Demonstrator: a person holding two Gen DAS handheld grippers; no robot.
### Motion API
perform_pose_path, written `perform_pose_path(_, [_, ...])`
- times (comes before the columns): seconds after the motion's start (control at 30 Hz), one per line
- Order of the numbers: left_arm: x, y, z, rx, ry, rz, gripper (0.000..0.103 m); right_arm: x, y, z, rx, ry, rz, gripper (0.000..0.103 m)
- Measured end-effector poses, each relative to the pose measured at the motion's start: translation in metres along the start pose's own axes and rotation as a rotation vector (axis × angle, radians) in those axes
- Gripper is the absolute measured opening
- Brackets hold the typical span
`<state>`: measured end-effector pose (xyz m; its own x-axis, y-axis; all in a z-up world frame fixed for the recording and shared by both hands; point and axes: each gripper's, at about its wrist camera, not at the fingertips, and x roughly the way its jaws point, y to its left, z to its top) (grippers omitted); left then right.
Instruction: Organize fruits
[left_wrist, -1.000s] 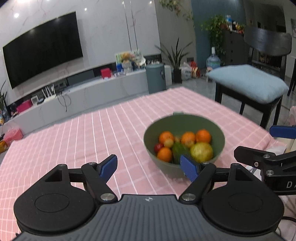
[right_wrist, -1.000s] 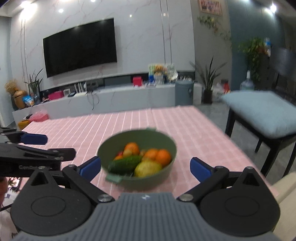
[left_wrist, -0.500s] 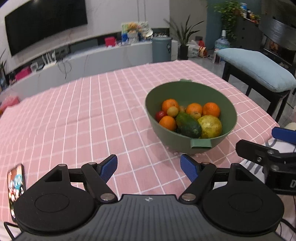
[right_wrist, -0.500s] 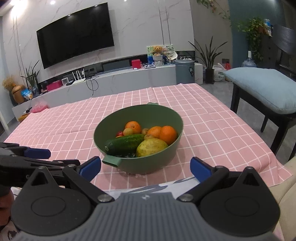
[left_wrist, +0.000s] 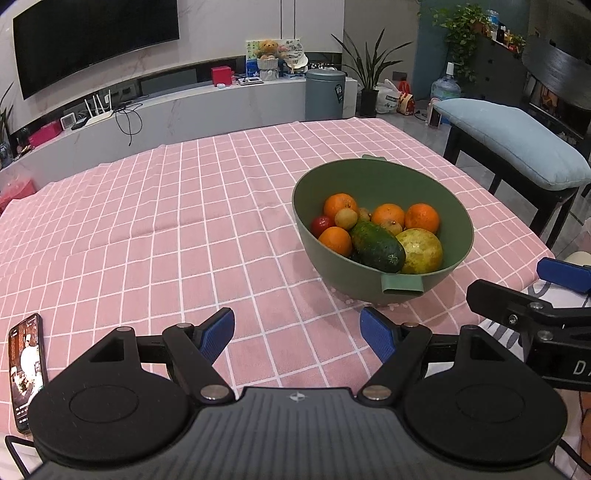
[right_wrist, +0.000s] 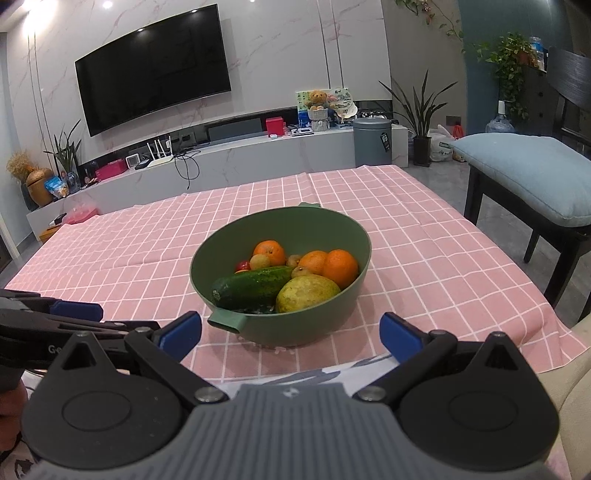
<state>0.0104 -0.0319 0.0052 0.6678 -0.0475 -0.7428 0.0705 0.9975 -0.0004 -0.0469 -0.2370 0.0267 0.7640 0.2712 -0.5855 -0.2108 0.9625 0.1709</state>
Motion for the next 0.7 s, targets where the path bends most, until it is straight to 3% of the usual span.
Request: perform_pose_path(0.7, [-0.0015, -0.0014, 0.001, 0.01, 0.001, 0.001, 0.091, 0.0011, 0.0003, -0.0001, -0.013, 0.003, -0.001, 0.098])
